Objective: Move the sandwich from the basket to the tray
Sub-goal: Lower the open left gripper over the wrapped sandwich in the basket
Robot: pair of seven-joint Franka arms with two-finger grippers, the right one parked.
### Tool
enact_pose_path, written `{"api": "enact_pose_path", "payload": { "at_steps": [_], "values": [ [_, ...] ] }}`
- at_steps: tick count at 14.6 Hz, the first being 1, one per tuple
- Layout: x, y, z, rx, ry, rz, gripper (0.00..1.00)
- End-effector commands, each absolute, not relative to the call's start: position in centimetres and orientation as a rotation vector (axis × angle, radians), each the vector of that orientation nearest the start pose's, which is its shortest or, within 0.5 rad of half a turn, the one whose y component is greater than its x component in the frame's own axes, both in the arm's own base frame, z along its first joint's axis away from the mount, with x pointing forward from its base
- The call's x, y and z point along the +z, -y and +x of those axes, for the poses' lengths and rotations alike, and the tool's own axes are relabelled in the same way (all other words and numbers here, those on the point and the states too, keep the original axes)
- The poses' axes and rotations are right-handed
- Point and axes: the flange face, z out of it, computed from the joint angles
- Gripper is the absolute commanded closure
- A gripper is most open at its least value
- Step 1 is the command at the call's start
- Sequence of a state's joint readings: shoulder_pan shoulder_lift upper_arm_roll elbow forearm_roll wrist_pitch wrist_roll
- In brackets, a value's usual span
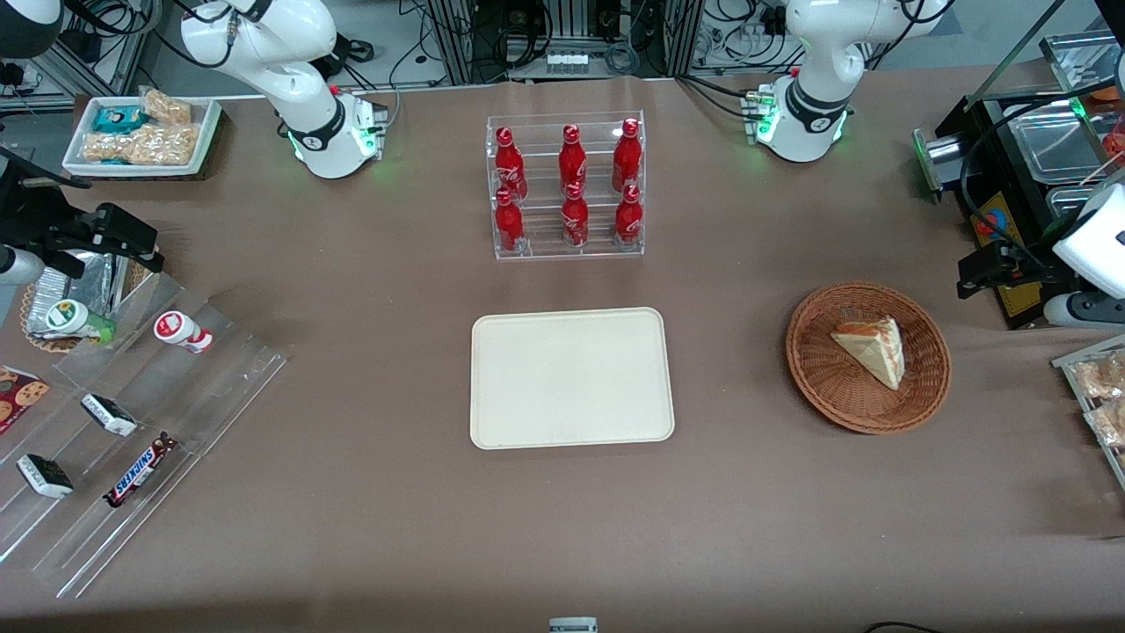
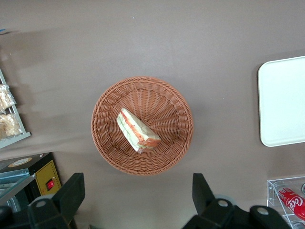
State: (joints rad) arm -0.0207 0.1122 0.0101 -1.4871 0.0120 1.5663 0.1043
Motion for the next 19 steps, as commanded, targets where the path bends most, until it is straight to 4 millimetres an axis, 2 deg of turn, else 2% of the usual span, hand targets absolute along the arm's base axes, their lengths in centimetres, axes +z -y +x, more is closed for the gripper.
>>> {"api": "enact_pose_path", "payload": {
  "at_steps": [1, 6, 8, 11, 13, 15, 16, 19],
  "values": [
    [60.5, 0.8, 58.0, 0.047, -0.163, -3.108, 0.0],
    [60.3, 0.7, 57.4, 0.101, -0.15, -3.11, 0.0],
    [59.1, 0.7, 57.0, 0.204, -0.147, -3.115, 0.0],
    [54.5, 0.2, 56.9, 0.345, -0.139, -3.099, 0.0],
    [50.8, -0.3, 57.0, 0.391, -0.128, -3.092, 0.0],
    [46.1, -0.5, 56.7, 0.383, -0.106, -3.091, 0.0],
    [44.1, -0.4, 56.5, 0.367, -0.036, -3.087, 0.0],
    [39.6, -0.3, 56.1, 0.276, 0.108, -3.088, 0.0]
  ]
}}
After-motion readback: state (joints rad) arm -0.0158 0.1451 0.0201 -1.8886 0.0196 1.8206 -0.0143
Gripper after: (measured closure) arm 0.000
